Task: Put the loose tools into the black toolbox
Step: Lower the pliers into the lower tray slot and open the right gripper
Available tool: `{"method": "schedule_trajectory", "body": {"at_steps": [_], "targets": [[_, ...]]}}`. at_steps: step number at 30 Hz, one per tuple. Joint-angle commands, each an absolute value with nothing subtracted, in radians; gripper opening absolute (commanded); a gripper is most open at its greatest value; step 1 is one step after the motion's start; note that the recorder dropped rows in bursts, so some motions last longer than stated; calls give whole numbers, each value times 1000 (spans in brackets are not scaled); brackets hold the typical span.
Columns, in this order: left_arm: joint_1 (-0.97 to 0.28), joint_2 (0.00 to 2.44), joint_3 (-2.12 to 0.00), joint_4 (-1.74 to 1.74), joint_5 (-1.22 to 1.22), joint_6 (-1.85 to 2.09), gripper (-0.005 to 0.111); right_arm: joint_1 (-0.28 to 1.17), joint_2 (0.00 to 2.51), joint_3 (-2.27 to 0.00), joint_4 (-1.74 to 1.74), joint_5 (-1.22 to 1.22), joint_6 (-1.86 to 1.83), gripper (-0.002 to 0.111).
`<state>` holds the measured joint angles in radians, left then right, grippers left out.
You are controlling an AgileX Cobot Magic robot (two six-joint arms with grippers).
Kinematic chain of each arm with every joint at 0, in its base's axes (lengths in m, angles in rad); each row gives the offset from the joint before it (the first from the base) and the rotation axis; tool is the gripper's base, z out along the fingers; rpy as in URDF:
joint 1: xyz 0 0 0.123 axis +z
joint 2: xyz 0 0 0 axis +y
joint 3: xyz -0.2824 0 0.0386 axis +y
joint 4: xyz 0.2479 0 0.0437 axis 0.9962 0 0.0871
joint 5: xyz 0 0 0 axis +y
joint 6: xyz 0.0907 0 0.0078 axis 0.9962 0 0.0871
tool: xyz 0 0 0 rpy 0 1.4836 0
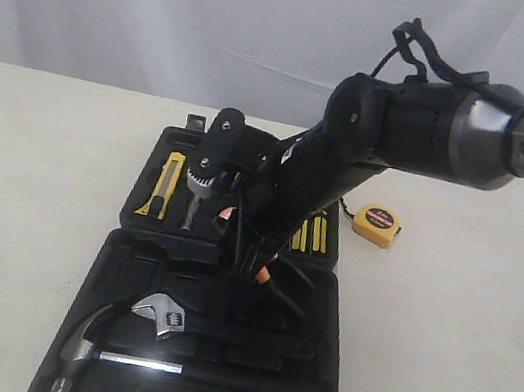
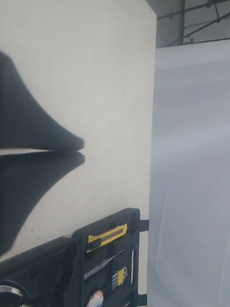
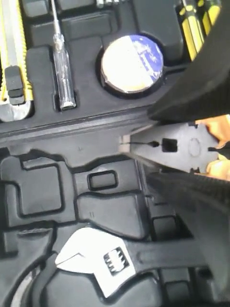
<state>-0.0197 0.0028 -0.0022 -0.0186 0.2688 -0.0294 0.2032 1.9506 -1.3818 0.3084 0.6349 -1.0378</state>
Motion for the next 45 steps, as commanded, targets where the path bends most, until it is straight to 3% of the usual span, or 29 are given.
{"method": "schedule_trajectory", "body": {"at_steps": [1,9,27,31,35,36,45], "targets": [[-22,0,0,-21,268,-31,0,202,1979,-1382,312,618,-1071,0],[-22,0,0,-21,268,-31,0,243,2008,-1382,312,612,-1206,0],[-22,0,0,-21,268,-31,0,272,2008,-1382,333,617,-1113,0],[-22,0,0,-21,268,-31,0,272,2008,-1382,333,649,-1111,23],[-22,0,0,-21,268,-31,0,272,2008,-1382,333,650,-1091,64],[-22,0,0,-21,268,-31,0,272,2008,-1382,331,643,-1072,67],[-22,0,0,-21,268,-31,0,272,2005,-1382,331,630,-1002,62]]}}
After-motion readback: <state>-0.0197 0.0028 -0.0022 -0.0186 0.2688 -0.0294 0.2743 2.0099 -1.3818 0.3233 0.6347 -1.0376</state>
